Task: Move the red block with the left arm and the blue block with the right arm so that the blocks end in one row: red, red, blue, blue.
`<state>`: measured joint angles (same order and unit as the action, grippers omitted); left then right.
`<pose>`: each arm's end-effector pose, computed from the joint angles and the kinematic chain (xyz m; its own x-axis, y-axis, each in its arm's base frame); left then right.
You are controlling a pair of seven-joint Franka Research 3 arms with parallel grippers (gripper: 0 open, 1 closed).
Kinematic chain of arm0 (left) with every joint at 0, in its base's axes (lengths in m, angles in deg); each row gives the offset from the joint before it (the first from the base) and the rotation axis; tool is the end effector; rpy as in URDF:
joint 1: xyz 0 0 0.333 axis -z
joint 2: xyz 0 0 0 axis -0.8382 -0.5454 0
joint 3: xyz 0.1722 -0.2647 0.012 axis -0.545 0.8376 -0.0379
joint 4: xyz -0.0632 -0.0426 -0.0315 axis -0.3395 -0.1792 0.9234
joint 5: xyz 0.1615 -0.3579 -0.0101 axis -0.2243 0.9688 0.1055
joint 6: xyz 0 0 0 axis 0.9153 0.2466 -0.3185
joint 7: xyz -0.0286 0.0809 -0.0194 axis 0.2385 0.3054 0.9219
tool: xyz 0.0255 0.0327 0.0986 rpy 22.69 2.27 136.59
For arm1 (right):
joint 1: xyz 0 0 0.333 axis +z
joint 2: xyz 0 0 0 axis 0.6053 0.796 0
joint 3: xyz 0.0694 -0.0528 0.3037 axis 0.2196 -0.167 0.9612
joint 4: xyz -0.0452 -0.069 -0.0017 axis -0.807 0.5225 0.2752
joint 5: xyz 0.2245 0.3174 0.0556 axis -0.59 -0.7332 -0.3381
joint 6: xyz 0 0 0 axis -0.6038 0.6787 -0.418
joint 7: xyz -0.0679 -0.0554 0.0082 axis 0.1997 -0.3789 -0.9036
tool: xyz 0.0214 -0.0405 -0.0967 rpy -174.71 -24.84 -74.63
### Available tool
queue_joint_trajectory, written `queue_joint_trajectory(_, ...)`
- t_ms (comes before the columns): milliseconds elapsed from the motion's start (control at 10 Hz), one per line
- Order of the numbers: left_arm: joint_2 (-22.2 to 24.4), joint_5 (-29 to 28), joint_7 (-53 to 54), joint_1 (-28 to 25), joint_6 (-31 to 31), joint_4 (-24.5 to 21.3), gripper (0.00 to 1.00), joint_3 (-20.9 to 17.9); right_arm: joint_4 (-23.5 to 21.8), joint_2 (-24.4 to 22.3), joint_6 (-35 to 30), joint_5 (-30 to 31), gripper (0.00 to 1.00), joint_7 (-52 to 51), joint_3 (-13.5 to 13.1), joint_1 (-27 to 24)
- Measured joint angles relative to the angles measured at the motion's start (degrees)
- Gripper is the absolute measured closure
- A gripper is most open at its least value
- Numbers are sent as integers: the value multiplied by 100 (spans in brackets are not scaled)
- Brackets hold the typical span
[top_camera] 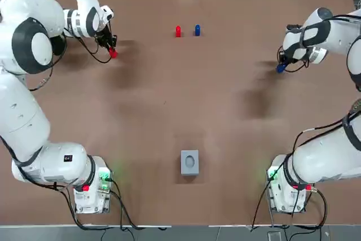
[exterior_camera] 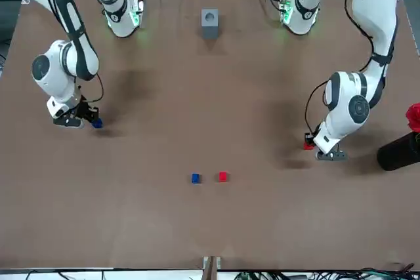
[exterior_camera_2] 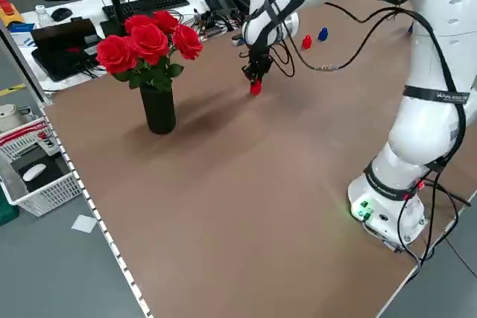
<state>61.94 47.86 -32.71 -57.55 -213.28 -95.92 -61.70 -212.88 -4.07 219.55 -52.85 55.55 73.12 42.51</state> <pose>0.5926 -0.0536 0.2160 0.9993 -0.0371 -0.0040 -0.0369 -0.9990 0.0268 0.4758 -0.0719 0.2155 0.9939 -0.0897 0.0639 -0.0888 -0.9959 -0.0159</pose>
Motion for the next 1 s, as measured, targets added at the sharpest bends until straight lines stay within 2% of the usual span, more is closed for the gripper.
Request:
queue_joint_trajectory(300,-237,0,-28,71,-2,364,70,176,221,194,7,-172,70,1,81,125)
queue_joint_trajectory(700,-658,0,-182,136,-5,992,70,513,555,399,2,-397,70,210,478,175)
queue_joint_trajectory(1000,-1033,-14,-726,388,-4,1566,70,578,814,558,-8,-401,70,661,728,264)
